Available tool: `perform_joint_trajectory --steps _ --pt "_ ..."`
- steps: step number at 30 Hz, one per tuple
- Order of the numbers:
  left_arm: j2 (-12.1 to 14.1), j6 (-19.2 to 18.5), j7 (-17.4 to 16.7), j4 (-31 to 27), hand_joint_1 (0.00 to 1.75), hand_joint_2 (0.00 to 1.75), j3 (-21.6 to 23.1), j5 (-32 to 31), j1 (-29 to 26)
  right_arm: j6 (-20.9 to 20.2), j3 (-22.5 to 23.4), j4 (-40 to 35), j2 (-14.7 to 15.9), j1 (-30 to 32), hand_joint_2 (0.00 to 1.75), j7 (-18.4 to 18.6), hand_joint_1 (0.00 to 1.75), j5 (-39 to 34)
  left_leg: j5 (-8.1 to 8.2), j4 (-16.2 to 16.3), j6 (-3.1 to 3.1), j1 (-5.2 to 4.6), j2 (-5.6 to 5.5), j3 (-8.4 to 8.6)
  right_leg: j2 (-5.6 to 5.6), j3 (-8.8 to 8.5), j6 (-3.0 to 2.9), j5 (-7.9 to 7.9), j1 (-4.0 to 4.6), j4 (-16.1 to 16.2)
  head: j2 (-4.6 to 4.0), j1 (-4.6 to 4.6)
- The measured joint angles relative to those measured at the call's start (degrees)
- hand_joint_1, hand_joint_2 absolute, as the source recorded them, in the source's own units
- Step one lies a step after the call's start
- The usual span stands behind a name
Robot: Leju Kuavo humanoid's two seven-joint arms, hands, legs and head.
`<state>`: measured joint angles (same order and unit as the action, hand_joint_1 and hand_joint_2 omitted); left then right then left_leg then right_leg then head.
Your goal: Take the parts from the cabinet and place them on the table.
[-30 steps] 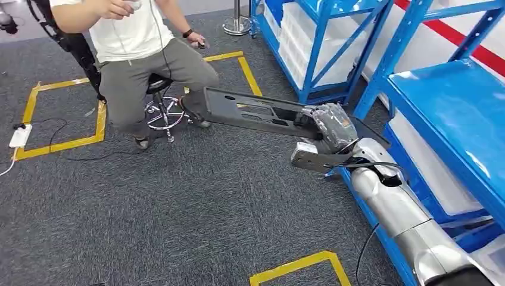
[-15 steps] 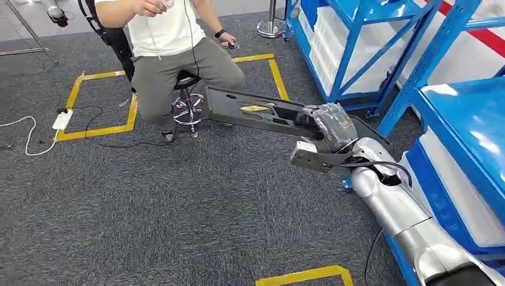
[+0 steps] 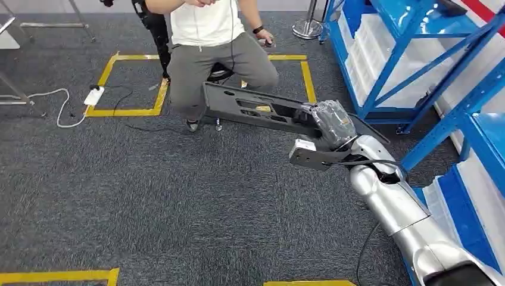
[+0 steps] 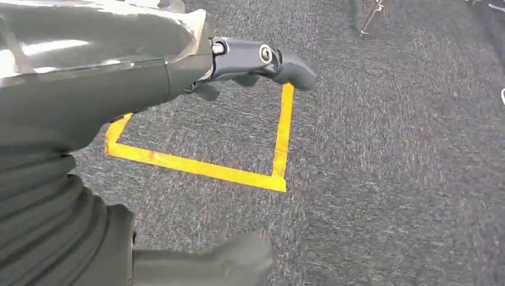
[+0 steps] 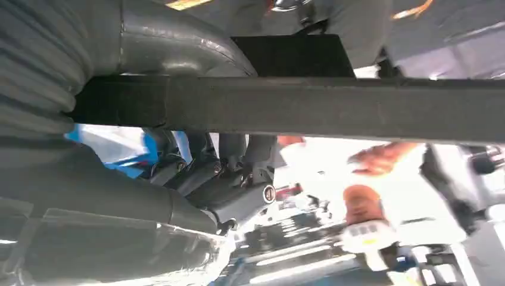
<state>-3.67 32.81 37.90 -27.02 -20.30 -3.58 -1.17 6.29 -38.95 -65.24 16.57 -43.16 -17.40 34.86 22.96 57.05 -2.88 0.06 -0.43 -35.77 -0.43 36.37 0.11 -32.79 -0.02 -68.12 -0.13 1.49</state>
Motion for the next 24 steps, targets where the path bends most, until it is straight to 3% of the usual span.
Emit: perform_joint_trajectory --steps 1,2,3,5,6,7,9,11,12,13,14,15,17,18,19,21,22,23,24 --pt "0.0 0.0 0.0 0.0 0.0 1.75 0.1 0.0 0.1 0.0 -0.1 0.0 0.1 0.2 1.75 0.0 1.47 0.0 0.0 0.0 0.0 0.0 -0.9 -0.03 0.17 2.55 -0.01 -1.59 -0.03 -4.7 0.0 0.02" --pt "0.0 0.1 0.0 0.0 0.0 1.75 0.2 0.0 0.0 0.0 0.0 0.1 0.2 0.4 1.75 0.0 1.47 0.0 0.01 0.0 0.01 0.0 -1.77 -0.03 0.19 4.35 0.27 -2.13 -0.1 -7.6 0.0 0.02" --pt "0.0 0.1 0.0 0.0 0.0 1.75 0.3 0.0 -0.1 0.0 0.0 0.1 0.3 0.6 1.75 0.0 1.47 0.0 0.03 0.0 0.04 0.0 -2.55 -0.01 0.2 4.72 0.64 -1.5 -0.14 -7.5 0.0 0.02" --pt "-0.1 0.2 0.0 0.0 0.0 1.75 0.3 0.0 -0.2 0.0 0.0 0.1 0.3 0.5 1.75 0.0 1.47 0.1 0.08 0.3 0.15 0.1 -4.08 0.0 0.39 1.98 1.84 2.37 -0.47 -0.4 0.0 0.0" --pt "-0.1 0.2 0.0 0.0 0.0 1.75 0.3 0.0 -0.2 0.0 0.0 0.1 0.3 0.4 1.75 0.0 1.47 0.0 0.24 0.6 0.4 0.19 -4.86 0.01 1.43 -0.67 2.54 5.04 -0.91 5.6 0.0 0.04" --pt "-0.1 0.2 0.0 0.0 0.0 1.75 0.3 0.0 -0.2 0.0 0.0 0.1 0.3 0.3 1.75 0.0 1.47 0.0 0.42 0.9 0.77 0.21 -5.48 -0.26 3.57 -2.04 2.69 6.07 -1.43 9.2 0.0 -0.06" --pt "0.0 0.3 0.0 0.0 0.0 1.75 0.3 0.0 -0.3 0.0 -0.1 0.1 0.3 0.3 1.75 0.0 1.47 0.1 0.43 1.1 1.46 0.03 -6.35 -0.78 2.42 -2.5 1.64 6.38 -1.03 9.4 0.0 0.0" --pt "0.0 0.3 0.0 0.0 0.0 1.75 0.3 0.0 -0.6 0.0 -0.3 0.1 0.0 0.3 1.75 -0.1 1.47 0.2 0.08 0.8 2.03 0.31 -7.11 -0.92 1.71 -2.46 1.0 6.5 -0.7 9.3 0.0 -0.09" --pt "0.0 0.3 0.0 0.0 0.0 1.75 0.3 0.0 -0.8 0.0 -0.4 0.0 -0.1 0.2 1.75 -0.1 1.47 0.2 0.35 1.0 2.27 0.38 -6.84 -1.13 1.1 -2.65 0.51 6.81 -1.23 9.7 0.0 -0.09" --pt "-0.1 0.4 0.0 0.0 0.0 1.75 0.4 0.0 -0.8 0.1 -0.4 0.0 -0.2 0.1 1.75 -0.1 1.47 0.4 1.28 2.3 2.6 0.06 -3.52 -1.5 0.72 -2.81 0.23 6.82 -1.2 9.8 0.0 0.09" --pt "0.0 0.4 0.0 0.0 0.0 1.75 0.4 0.0 -0.7 0.1 -0.4 0.0 -0.2 0.0 1.75 -0.2 1.47 0.4 2.92 4.8 2.87 0.07 -1.56 -2.6 0.35 -2.86 -0.32 6.73 -1.05 9.8 0.0 0.46" --pt "0.1 0.4 0.0 0.0 0.0 1.75 0.4 0.0 -0.6 0.1 -0.4 -0.1 -0.2 0.0 1.75 -0.2 1.47 0.6 5.34 9.4 3.12 0.23 -0.47 -4.83 -0.21 -2.91 -0.66 6.69 -0.82 9.8 0.0 0.33" --pt "0.0 0.3 0.0 0.0 0.0 1.75 0.4 0.1 -0.5 0.1 -0.5 0.0 -0.2 0.0 1.75 -0.1 1.47 0.7 8.77 18.4 3.33 0.51 0.11 -9.41 -1.51 -2.85 -0.86 6.56 -0.5 9.8 0.0 0.37" --pt "0.0 0.3 0.0 0.0 0.0 1.75 0.4 0.1 -0.5 0.1 -0.6 -0.1 -0.2 0.0 1.75 -0.1 1.47 0.7 8.42 19.2 3.34 0.57 0.21 -9.91 -2.11 -2.87 -0.89 6.53 -0.4 9.8 0.0 0.33" --pt "0.0 0.3 0.0 0.0 0.0 1.75 0.4 0.2 -0.6 0.1 -0.7 0.0 -0.2 0.0 1.75 -0.1 1.47 0.7 6.98 17.3 3.25 0.58 0.3 -9.08 -2.7 -2.91 -0.97 6.46 -0.32 9.8 0.0 0.35" --pt "0.0 0.3 0.0 0.0 0.0 1.75 0.4 0.3 -0.5 0.1 -0.7 -0.1 -0.2 0.0 1.75 -0.1 1.47 0.7 2.62 8.1 2.82 0.5 1.32 -4.08 -3.77 -3.08 -1.06 6.35 -0.2 9.8 0.0 0.35" --pt "0.0 0.3 0.0 0.0 0.0 1.75 0.5 0.3 -0.5 0.2 -0.7 -0.2 -0.2 -0.1 1.75 -0.1 1.47 0.7 1.06 3.2 2.41 0.27 4.04 -1.09 -4.18 -3.27 -0.88 6.21 0.0 9.8 0.0 0.37" --pt "0.2 0.3 0.0 0.0 0.0 1.75 0.5 0.5 -0.2 0.2 -0.6 -0.3 -0.2 -0.2 1.75 -0.2 1.47 0.8 1.62 1.9 2.37 -0.35 4.85 -0.53 -4.68 -3.18 -0.6 6.0 0.58 9.6 0.0 0.31" --pt "0.1 0.3 0.0 0.1 0.0 1.75 0.7 0.5 0.0 0.3 -0.7 -0.3 -0.1 -0.4 1.75 -0.2 1.47 0.8 1.42 1.8 1.86 -0.39 3.76 -0.79 -5.28 -3.21 -0.41 5.9 0.58 9.7 0.0 0.15"
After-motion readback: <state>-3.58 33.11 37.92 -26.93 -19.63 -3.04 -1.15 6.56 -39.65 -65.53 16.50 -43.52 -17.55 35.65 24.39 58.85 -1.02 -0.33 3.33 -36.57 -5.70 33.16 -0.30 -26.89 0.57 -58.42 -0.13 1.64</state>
